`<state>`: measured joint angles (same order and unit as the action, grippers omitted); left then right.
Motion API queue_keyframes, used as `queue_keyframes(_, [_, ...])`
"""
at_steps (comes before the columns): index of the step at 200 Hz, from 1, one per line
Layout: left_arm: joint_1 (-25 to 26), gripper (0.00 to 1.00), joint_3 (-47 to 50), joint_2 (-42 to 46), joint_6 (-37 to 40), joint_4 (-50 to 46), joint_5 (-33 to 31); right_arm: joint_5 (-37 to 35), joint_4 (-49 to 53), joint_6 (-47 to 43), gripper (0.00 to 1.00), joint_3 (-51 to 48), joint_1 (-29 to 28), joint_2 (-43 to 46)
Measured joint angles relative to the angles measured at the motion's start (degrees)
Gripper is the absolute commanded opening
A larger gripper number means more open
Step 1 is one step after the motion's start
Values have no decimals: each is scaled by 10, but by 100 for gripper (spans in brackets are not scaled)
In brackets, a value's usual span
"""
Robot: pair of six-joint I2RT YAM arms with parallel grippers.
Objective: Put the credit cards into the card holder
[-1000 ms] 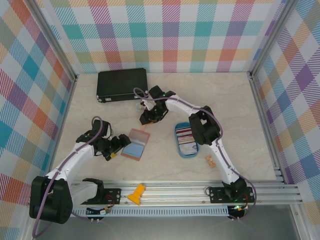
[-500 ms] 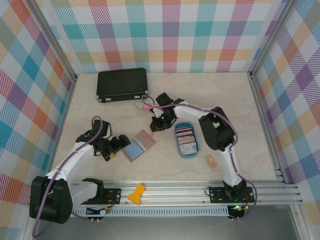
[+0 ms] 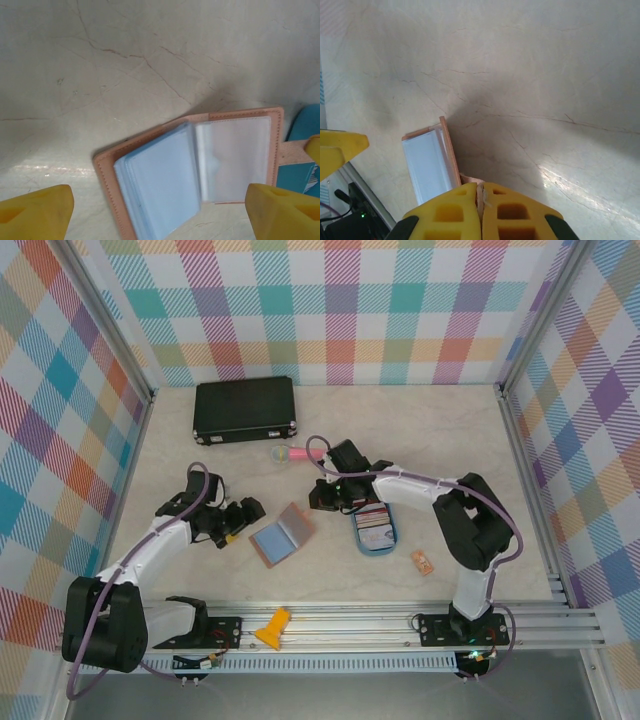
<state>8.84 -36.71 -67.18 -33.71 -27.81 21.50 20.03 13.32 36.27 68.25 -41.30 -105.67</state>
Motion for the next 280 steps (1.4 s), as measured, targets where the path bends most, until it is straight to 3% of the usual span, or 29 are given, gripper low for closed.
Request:
queue_keyframes(31, [0, 88, 0, -3, 0, 0, 1, -35, 17, 40, 0, -23, -13, 30])
queue_keyframes(45, [0, 88, 0, -3, 0, -1, 1, -45, 26, 57, 12, -31, -16, 44])
queue_keyframes(83, [0, 87, -1, -3, 4, -8, 0, -82, 49, 86, 18, -63, -19, 79])
queue_keyframes(94, [0, 86, -2, -3, 5, -15, -1, -90, 62, 89, 29, -65, -19, 89])
queue_keyframes(111, [0, 83, -5, -6, 7, -29, -1, -101, 79, 74, 63, -63, -19, 104])
queue_keyframes(122, [0, 80, -6, -8, 6, -40, 0, -109, 95, 61, 71, -60, -17, 113])
queue_keyframes(166, [6, 57, 5, -2, -16, -57, 18, -85, 137, -47, 77, -9, 4, 124])
queue_keyframes(218, [61, 63, 86, 2, -87, 47, 62, -8, 126, -116, 79, 50, 0, 98])
queue_keyframes(280, [64, 65, 141, 1, -137, 231, 102, 11, 139, -120, 81, 50, -3, 74])
